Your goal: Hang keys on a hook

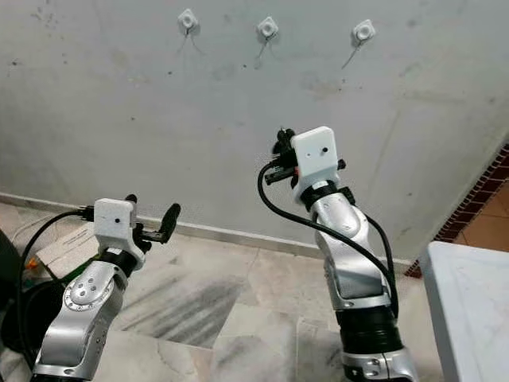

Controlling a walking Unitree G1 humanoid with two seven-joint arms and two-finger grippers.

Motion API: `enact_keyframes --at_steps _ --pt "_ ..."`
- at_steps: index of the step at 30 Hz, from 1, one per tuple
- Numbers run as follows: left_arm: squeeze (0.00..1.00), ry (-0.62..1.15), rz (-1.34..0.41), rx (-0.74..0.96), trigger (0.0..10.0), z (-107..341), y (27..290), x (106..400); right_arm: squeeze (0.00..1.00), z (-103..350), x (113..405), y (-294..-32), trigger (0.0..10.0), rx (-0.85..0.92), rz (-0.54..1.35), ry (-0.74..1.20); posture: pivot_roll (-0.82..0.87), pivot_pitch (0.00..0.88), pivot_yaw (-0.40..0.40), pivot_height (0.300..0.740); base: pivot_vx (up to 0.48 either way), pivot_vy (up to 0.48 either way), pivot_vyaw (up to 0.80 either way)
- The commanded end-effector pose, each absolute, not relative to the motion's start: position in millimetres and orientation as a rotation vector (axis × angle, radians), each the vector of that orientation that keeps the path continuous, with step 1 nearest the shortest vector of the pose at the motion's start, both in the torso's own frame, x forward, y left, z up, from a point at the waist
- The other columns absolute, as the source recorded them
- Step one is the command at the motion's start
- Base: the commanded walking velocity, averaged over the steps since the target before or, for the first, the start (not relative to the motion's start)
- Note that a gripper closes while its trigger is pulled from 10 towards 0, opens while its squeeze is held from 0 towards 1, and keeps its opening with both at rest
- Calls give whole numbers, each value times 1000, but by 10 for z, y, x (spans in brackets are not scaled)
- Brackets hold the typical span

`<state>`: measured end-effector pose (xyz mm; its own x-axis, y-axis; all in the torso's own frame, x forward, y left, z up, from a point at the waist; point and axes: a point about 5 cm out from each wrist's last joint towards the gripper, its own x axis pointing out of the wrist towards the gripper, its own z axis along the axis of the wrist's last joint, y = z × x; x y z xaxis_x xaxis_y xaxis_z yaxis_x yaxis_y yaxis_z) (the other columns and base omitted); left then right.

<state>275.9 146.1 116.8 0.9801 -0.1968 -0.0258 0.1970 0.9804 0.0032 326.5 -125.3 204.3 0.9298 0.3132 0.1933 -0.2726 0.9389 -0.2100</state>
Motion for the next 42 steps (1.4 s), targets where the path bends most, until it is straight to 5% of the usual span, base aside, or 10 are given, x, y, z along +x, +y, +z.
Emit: enact_keyframes --at_steps 1,18,42 --pt "0 14 -210 7 10000 1216 1448 2768 0 2056 3281 -1279 10000 -175 292 -220 4 0 12 740 0 0 -800" --pt "0 19 -240 -22 10000 1220 1438 2751 0 2041 3283 -1285 10000 -170 277 -217 8 0 19 740 0 0 -781" --pt "0 32 -277 -46 10000 1212 1402 2740 0 1985 3298 -1351 10000 -141 203 -179 4 0 23 740 108 0 0"
